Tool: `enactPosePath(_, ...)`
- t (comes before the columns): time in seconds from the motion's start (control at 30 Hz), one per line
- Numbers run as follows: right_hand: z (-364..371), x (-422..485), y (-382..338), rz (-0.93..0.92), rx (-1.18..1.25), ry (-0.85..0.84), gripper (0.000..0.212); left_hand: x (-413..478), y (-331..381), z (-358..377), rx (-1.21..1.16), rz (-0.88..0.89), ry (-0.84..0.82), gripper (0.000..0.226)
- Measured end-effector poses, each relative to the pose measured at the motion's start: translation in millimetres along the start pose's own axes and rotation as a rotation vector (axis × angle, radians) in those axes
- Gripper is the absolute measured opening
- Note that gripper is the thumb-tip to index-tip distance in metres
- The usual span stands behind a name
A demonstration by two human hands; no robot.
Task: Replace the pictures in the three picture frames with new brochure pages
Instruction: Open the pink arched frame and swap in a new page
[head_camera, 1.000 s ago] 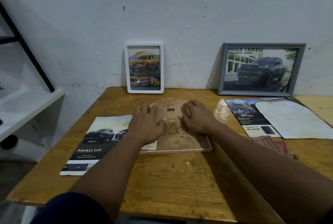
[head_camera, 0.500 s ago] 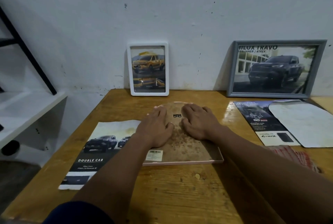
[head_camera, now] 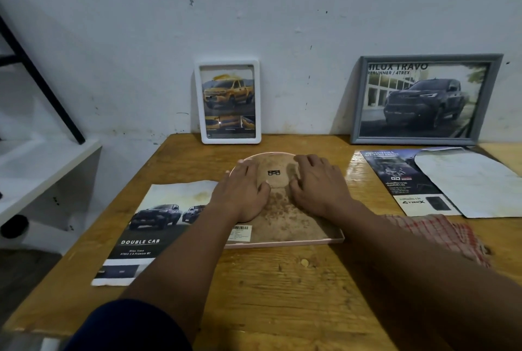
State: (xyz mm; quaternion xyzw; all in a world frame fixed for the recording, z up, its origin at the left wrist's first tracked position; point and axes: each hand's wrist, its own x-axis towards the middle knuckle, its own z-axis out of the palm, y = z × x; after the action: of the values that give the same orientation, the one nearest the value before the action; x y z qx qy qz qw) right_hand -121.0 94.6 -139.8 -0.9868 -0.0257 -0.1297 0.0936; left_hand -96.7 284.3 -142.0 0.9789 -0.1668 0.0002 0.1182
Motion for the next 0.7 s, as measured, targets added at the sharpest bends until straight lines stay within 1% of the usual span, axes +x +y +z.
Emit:
enactPosePath(0.13,1.5,-15.6,10.5,0.165,0.000,0.043,0.051,5.3,-3.0,4.5,0.068,0.044,-0.018,0.064)
enactPosePath(0.23,3.2,-14.8,7.5,0.173,0.034,0.064,0.047,7.0,-1.3,5.8,0.113,0.042,-0.034,0.062)
enactPosePath(0.3,1.0,-14.1,10.4,0.212,0.191,0.081,0.042,6.7,0.1,6.8,0.095,0.036,-0.019,0.062)
enactPosePath(0.43,-12.1,-16.6,21.2,0.369,0.718,0.077,0.027,7.0,3.9,6.6,-0.006,0.006,-0.001,0.060)
enactPosePath(0.5,-25.4,-15.5,28.1,0.445,0.905,0.104,0.027,8.3,13.1,5.4,-0.095,0.002,0.005,0.058)
enactPosePath(0.6,-61.9,-10.8,44.2,0.496,1.100,0.222,0.019,11.1,43.5,-1.9,-0.253,0.024,0.004,0.057)
enactPosePath(0.67,-93.8,-7.3,55.6,0.462,1.181,0.286,0.017,14.8,70.6,-10.1,-0.377,0.026,-0.035,0.056)
enactPosePath(0.7,-109.7,-5.5,60.7,0.429,1.194,0.311,0.018,17.0,83.6,-14.2,-0.475,0.024,-0.074,0.056)
